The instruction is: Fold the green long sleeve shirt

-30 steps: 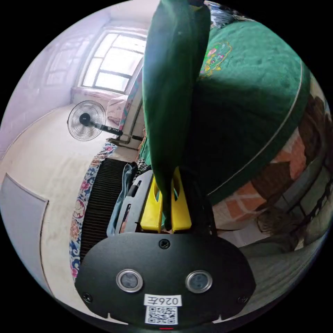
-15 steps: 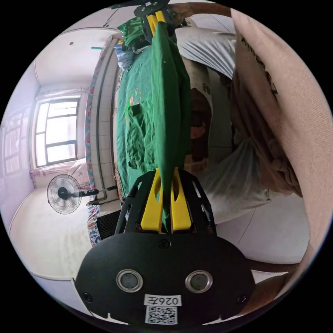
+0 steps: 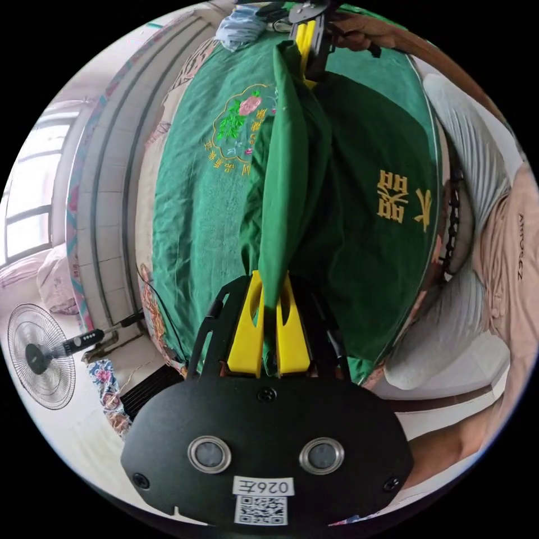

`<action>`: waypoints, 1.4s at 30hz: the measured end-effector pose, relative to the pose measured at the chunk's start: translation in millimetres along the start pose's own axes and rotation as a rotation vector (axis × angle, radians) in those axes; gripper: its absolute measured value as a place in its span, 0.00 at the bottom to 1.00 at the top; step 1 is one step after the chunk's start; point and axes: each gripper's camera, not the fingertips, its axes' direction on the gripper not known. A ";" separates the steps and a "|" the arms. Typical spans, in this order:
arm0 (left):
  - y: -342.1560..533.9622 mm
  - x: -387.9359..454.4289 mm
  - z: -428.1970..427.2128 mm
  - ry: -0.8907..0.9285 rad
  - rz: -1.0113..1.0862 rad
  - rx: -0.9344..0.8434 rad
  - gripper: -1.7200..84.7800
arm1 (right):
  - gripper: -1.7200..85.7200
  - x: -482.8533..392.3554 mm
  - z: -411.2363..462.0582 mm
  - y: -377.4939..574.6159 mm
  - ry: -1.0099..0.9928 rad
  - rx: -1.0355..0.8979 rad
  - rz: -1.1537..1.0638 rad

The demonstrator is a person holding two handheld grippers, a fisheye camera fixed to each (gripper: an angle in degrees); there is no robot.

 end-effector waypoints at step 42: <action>177.7 164.9 304.1 0.030 -0.751 0.118 0.01 | 0.01 -144.7 390.6 25.3 -0.039 -0.256 -0.186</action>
